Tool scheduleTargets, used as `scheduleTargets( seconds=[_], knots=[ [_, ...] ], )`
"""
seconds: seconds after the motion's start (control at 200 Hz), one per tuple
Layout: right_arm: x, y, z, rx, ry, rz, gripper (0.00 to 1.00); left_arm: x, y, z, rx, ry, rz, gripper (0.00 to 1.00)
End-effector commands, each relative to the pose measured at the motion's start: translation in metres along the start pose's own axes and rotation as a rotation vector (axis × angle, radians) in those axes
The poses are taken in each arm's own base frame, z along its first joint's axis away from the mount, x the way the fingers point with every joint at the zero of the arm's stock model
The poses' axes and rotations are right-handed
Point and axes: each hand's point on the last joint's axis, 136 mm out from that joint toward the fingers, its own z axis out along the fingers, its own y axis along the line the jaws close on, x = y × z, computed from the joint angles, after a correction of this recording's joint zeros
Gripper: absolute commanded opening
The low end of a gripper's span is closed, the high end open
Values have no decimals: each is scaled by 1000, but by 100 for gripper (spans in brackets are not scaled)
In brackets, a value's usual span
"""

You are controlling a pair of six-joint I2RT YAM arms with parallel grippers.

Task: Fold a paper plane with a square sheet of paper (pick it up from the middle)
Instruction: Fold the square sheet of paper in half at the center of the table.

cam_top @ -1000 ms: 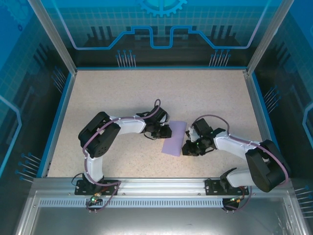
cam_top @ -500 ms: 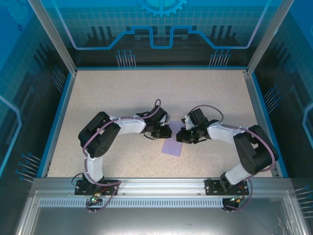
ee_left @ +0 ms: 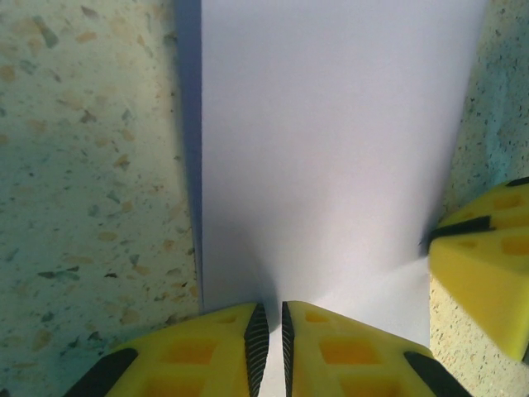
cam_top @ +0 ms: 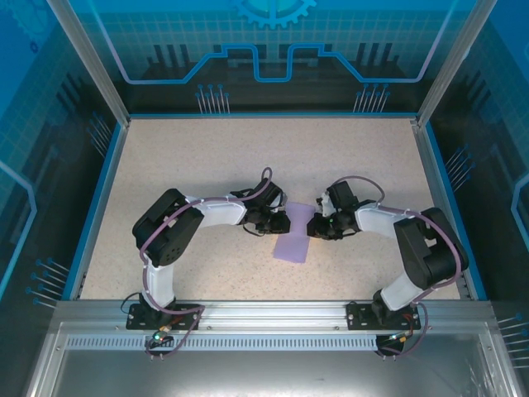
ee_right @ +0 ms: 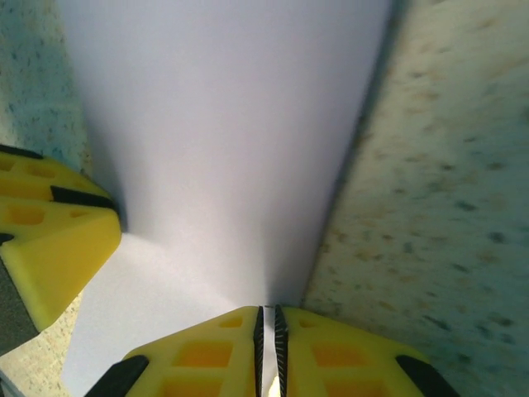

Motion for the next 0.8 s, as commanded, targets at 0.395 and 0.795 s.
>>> scheduleTargets(
  seconds=[0.395, 0.795],
  knots=[
    [-62, 31, -1, -82, -92, -21, 15, 39, 63, 12, -222, 136, -41, 19],
    [-78, -12, 15, -12, -102, 39, 15, 47, 70, 10, -236, 147, -47, 19]
  ],
)
